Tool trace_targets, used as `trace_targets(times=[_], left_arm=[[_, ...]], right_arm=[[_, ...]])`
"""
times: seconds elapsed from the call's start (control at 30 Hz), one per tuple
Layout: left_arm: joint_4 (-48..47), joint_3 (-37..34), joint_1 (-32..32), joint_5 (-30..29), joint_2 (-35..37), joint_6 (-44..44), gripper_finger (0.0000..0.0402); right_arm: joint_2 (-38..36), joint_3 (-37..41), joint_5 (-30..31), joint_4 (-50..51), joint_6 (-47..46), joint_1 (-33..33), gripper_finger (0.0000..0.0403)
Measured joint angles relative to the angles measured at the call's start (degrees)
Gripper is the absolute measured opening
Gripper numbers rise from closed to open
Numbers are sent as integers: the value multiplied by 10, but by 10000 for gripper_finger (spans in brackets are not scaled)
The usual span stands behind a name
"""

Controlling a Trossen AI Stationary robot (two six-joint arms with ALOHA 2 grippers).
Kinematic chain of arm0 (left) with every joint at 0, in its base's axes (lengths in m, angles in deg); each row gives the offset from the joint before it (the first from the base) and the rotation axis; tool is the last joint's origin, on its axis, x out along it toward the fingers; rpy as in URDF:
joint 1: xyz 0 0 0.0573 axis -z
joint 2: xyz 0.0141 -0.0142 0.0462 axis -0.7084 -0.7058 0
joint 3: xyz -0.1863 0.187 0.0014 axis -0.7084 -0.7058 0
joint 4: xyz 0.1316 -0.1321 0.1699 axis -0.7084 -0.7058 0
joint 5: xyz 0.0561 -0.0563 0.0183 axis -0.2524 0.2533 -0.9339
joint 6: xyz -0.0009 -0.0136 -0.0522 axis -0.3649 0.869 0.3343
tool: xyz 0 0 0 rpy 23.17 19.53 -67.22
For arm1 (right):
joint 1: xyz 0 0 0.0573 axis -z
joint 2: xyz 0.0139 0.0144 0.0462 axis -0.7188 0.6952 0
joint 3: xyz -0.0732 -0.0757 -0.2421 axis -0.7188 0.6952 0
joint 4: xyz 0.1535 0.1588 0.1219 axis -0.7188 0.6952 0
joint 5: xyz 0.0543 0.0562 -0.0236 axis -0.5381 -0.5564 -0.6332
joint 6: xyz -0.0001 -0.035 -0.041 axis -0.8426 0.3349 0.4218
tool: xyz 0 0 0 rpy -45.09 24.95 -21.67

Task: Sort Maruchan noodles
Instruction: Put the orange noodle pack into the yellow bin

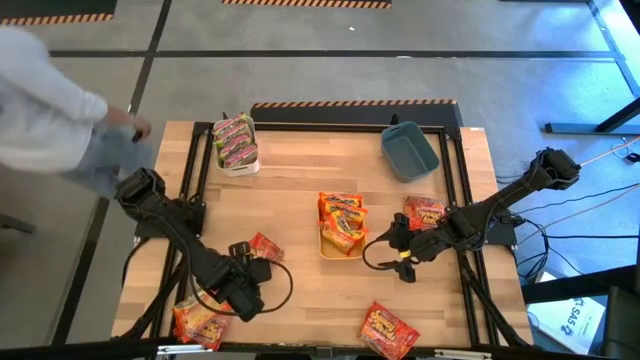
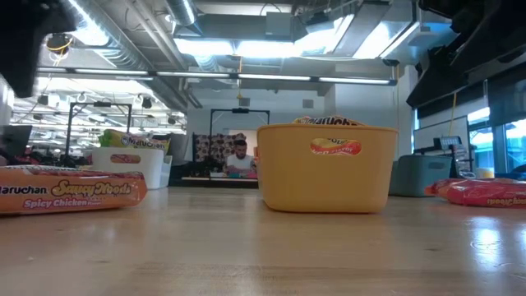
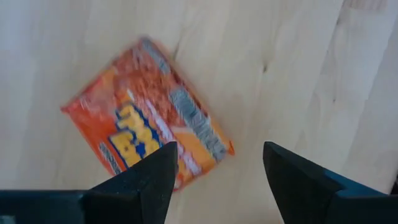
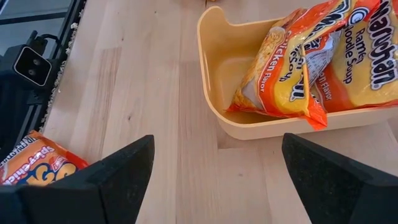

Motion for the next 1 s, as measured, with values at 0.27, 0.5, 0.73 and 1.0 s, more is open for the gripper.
trace_targets(times=[0.27,0.5,0.73,1.0], left_arm=[[-28,0,60,215,0,190,228],[-33,0,137,264,0,394,228],[-25,0,158,242,0,434,228],[-14,0,162,276,-49,422,228]], right_arm=[[0,0,0,0,0,0,337],[0,0,24,1,13,0,337],[0,0,24,1,16,0,337],[0,0,32,1,16,0,337]])
